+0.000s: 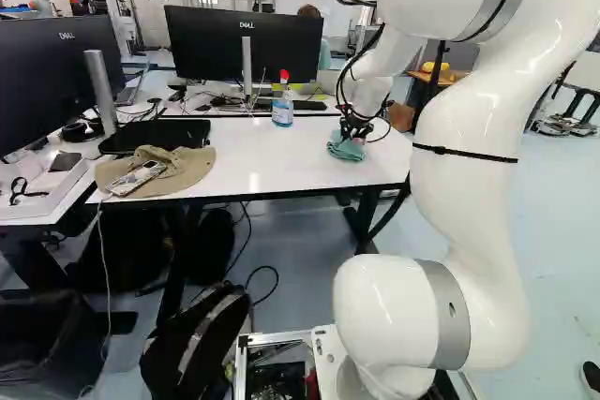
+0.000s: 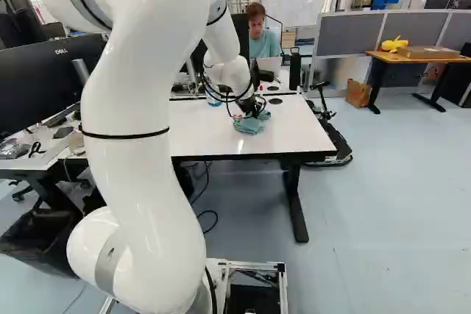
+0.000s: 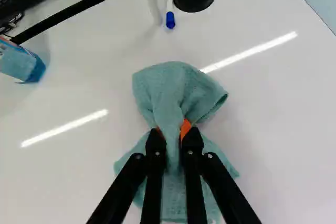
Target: Clean the table with the green towel
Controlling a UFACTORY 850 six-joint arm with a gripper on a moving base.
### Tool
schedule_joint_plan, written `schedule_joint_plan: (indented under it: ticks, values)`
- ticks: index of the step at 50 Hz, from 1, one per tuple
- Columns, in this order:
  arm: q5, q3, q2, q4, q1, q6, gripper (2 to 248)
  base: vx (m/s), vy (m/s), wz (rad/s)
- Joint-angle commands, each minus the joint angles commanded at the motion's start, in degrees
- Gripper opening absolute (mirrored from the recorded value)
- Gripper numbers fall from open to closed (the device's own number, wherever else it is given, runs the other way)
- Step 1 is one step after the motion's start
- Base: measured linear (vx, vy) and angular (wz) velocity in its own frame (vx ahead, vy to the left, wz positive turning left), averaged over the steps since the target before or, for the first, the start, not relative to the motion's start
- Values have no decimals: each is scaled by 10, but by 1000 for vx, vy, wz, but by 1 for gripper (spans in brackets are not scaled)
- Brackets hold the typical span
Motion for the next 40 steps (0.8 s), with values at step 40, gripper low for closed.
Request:
schedule_joint_plan:
  ticks: [40]
  values:
    - [0,92,74,0,32,0,46,0,0,0]
